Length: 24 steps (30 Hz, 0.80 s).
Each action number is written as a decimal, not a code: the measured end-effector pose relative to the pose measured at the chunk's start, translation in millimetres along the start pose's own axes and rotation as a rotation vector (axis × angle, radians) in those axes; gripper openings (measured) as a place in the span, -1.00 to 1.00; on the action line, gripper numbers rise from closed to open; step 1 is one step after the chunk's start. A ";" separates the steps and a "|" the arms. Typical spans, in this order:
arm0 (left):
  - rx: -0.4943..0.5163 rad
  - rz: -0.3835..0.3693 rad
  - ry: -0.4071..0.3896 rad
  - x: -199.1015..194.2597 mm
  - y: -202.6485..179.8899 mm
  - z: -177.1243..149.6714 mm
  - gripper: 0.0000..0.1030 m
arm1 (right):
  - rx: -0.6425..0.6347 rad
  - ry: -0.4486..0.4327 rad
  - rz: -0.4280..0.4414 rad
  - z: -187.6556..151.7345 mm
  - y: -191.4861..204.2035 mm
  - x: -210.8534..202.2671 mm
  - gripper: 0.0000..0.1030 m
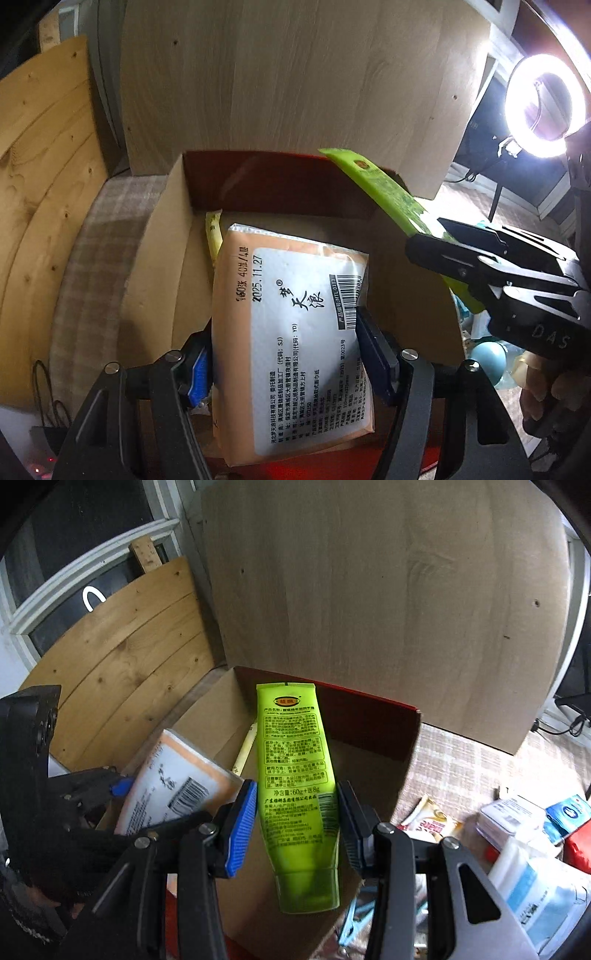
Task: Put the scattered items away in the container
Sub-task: 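Carry the tan block and green tube into the box and release both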
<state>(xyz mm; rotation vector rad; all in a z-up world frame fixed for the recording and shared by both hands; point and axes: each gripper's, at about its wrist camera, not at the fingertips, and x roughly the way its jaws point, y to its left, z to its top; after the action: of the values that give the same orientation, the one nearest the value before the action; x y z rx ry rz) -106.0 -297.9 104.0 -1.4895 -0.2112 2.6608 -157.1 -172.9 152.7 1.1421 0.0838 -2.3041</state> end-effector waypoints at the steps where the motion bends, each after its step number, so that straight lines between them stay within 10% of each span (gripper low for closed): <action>1: 0.002 0.003 0.008 4.8 -0.6 0.0 0.24 | 0.006 0.009 0.000 0.9 -0.2 6.3 -0.18; 10: 0.005 0.041 0.044 22.7 -3.3 1.4 0.33 | -0.026 0.114 -0.066 0.5 6.9 49.8 0.00; 24: 0.000 0.069 -0.031 -30.6 -14.0 -6.4 0.34 | 0.001 0.002 -0.010 -6.5 -0.3 -22.5 0.17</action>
<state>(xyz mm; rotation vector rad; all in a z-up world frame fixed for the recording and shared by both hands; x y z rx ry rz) -84.4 -287.9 128.7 -1.4835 -0.1651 2.7385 -141.8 -160.5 165.4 1.1474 0.0892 -2.3115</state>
